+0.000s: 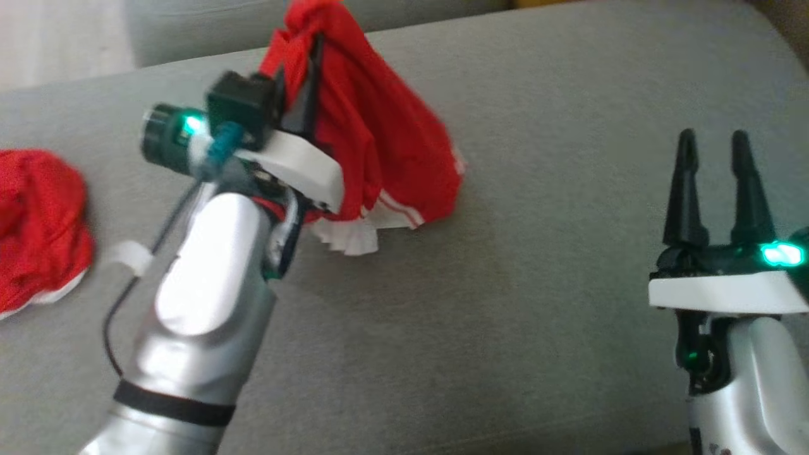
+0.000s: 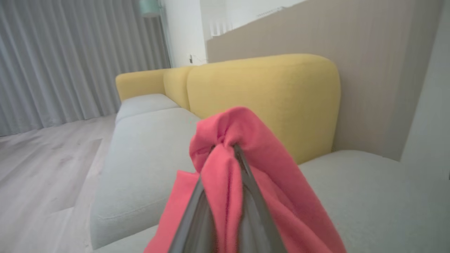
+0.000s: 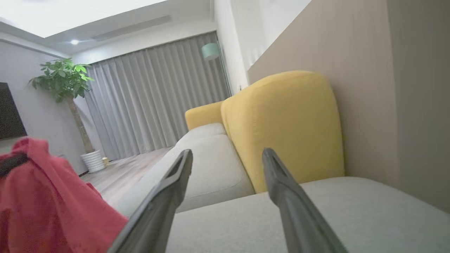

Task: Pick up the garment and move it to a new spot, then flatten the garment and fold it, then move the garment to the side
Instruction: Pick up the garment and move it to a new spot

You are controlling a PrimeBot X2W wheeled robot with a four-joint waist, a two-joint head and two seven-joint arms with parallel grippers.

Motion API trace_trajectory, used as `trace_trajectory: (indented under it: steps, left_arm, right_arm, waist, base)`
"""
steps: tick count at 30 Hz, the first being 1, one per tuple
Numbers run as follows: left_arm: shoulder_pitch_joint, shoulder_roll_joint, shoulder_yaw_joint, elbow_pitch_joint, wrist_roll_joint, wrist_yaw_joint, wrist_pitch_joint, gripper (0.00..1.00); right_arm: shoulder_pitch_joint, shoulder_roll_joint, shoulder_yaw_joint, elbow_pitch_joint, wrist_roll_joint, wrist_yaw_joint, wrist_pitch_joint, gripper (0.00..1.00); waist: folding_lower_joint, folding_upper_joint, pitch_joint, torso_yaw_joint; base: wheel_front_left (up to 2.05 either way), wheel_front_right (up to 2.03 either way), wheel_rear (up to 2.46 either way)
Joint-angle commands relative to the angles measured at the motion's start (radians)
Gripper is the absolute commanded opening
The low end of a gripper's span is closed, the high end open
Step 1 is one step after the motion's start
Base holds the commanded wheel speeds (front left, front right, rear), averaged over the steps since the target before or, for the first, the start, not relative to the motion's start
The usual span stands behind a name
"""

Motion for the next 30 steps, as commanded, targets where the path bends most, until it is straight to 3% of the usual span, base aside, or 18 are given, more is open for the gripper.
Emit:
trace_trajectory:
  steps: [1, 6, 7, 8, 9, 12, 16, 21, 30]
  left_arm:
    - [-0.055, 0.006, 0.001, -0.003, 0.006, 0.013, -0.020, 0.00]
    - [-0.065, -0.001, -0.131, 0.090, -0.071, 0.040, -0.069, 0.00]
    - [-0.065, -0.001, -0.171, 0.097, -0.104, 0.046, -0.076, 0.32]
    - [-0.065, -0.001, -0.212, 0.102, -0.140, 0.050, -0.082, 0.78]
    - [-0.065, -0.001, -0.253, 0.110, -0.175, 0.052, -0.084, 1.00]
    - [-0.078, -0.002, -0.345, 0.132, -0.251, 0.078, -0.096, 1.00]
    - [-0.108, -0.002, -0.368, 0.142, -0.319, 0.126, -0.129, 1.00]
    - [-0.122, 0.011, -0.275, 0.104, -0.324, 0.162, -0.142, 1.00]
    - [0.048, 0.139, -0.092, -0.042, -0.243, 0.171, -0.143, 1.00]
  right_arm:
    - [-0.041, -0.001, 0.013, -0.044, 0.003, -0.001, -0.009, 1.00]
    - [-0.049, -0.001, 0.005, -0.054, 0.013, -0.001, -0.009, 1.00]
    - [-0.049, -0.001, 0.007, -0.054, 0.014, -0.001, -0.009, 1.00]
    - [-0.049, -0.001, 0.009, -0.054, 0.013, -0.001, -0.009, 1.00]
    - [-0.049, -0.001, 0.009, -0.053, 0.013, -0.001, -0.009, 1.00]
    - [-0.047, -0.001, 0.011, -0.049, 0.015, -0.001, -0.009, 1.00]
    - [-0.041, -0.001, 0.010, -0.046, 0.013, -0.001, -0.009, 1.00]
    - [-0.026, -0.001, 0.004, -0.039, -0.003, -0.001, -0.009, 1.00]
    - [0.008, -0.001, 0.002, -0.018, -0.049, -0.001, -0.009, 1.00]
  waist:
    - [0.0000, 0.0000, 0.028, -0.075]
    - [0.0000, 0.0000, 0.054, -0.137]
    - [0.0000, 0.0000, 0.058, -0.144]
    - [0.0000, 0.0000, 0.063, -0.148]
    - [0.0000, 0.0000, 0.066, -0.151]
    - [0.0000, 0.0000, 0.069, -0.148]
    - [0.0000, 0.0000, 0.062, -0.115]
    - [0.0000, 0.0000, 0.036, -0.041]
    - [0.0000, 0.0000, -0.016, 0.091]
  base:
    - [0.00, 0.00, 0.00]
    - [0.00, 0.00, 0.00]
    - [0.00, 0.00, 0.00]
    - [0.00, 0.00, 0.00]
    - [0.00, 0.00, 0.00]
    - [0.00, 0.00, 0.00]
    - [0.00, 0.00, 0.00]
    - [0.00, 0.00, 0.00]
    - [0.00, 0.00, 0.00]
